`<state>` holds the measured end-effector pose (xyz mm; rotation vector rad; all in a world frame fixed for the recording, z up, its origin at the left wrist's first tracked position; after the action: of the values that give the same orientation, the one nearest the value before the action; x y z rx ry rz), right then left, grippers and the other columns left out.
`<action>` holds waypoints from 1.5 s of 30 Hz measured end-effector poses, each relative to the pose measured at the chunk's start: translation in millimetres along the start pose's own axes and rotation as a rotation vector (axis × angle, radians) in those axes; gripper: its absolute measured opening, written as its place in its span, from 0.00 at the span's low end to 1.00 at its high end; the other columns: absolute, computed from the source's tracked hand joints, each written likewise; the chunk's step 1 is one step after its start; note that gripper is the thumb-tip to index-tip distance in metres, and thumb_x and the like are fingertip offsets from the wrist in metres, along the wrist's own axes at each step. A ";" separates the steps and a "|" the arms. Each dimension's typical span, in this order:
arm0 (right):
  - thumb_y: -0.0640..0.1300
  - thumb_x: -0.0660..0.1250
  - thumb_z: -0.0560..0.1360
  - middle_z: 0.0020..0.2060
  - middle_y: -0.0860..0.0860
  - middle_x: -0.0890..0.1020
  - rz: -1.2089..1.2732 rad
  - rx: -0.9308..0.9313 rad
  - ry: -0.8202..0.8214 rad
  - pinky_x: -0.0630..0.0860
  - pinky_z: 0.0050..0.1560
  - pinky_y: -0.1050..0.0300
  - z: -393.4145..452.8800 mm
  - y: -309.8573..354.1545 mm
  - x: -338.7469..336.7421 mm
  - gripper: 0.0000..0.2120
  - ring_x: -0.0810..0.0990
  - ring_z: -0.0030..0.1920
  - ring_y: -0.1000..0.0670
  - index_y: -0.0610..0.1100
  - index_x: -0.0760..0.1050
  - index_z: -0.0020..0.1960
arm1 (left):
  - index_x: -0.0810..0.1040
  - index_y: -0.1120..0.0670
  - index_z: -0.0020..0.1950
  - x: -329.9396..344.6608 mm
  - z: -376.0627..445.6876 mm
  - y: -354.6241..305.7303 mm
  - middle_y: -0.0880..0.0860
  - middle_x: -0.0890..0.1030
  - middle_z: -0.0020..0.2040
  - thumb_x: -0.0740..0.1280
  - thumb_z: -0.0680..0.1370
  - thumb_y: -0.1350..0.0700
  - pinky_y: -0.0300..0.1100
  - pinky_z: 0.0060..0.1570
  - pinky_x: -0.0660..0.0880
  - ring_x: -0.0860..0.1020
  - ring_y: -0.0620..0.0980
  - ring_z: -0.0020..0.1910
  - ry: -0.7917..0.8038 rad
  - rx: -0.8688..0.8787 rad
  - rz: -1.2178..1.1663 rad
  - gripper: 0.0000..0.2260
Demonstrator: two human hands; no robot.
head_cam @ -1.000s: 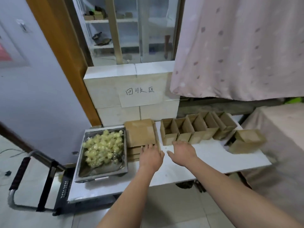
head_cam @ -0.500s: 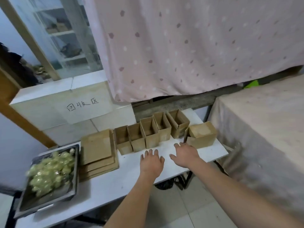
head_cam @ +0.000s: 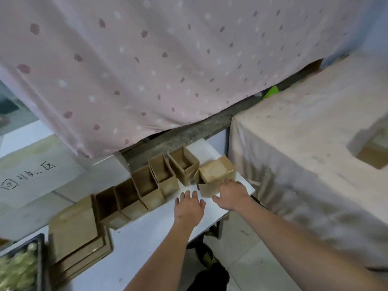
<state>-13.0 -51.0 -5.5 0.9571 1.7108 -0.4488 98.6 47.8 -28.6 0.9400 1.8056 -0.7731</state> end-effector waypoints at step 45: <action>0.57 0.73 0.67 0.69 0.45 0.68 -0.095 -0.508 -0.014 0.66 0.68 0.44 139.8 -58.2 -5.3 0.44 0.68 0.68 0.44 0.41 0.57 0.73 | 0.68 0.62 0.68 73.4 95.4 -52.7 0.62 0.77 0.60 0.66 0.80 0.56 0.59 0.54 0.81 0.78 0.61 0.57 -0.206 -1.044 -1.981 0.19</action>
<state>28.6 -186.3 -59.6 0.5039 1.7444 -0.0686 75.2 -37.2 -126.0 -1.8138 2.0292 -0.6475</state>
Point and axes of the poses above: each hand's wrist, its own z-axis towards the middle knuckle, its own x-axis out of the palm, y = z × x, the point moved 10 cm from there along z, towards the middle knuckle
